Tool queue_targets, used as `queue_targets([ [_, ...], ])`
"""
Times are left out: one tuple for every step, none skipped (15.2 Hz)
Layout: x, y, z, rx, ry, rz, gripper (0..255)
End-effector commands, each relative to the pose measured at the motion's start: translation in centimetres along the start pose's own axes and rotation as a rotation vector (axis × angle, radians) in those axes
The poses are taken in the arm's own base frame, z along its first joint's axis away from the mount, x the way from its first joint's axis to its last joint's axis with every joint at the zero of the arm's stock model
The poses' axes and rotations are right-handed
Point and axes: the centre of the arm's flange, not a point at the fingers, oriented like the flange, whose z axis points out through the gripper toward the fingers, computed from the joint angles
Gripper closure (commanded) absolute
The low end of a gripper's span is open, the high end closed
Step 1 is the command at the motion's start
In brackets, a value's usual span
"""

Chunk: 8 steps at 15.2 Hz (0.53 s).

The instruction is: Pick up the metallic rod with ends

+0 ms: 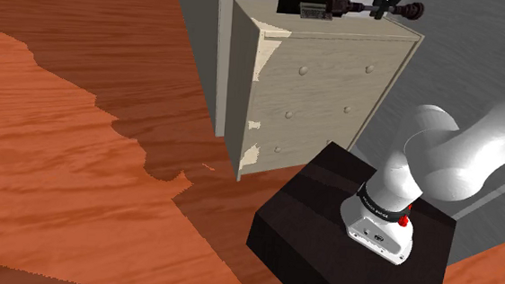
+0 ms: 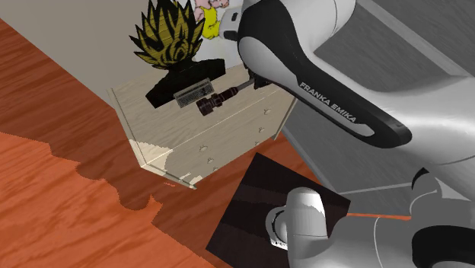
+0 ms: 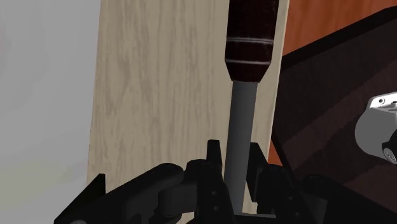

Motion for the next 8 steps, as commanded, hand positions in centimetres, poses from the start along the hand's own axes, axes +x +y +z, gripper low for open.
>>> queue_targets([
  [0.0,-0.1,-1.0,0.000,0.000,0.000,255],
  [0.0,-0.1,-1.5,0.000,0.000,0.000,255],
  [0.0,-0.1,-2.0,0.000,0.000,0.000,255],
  [0.0,0.0,-2.6,0.000,0.000,0.000,255],
  [0.0,0.0,-3.1,0.000,0.000,0.000,255],
  [0.0,0.0,-3.6,0.000,0.000,0.000,255],
  [-0.1,0.0,-4.1,0.000,0.000,0.000,255],
  [-0.1,0.0,-4.2,0.000,0.000,0.000,255],
])
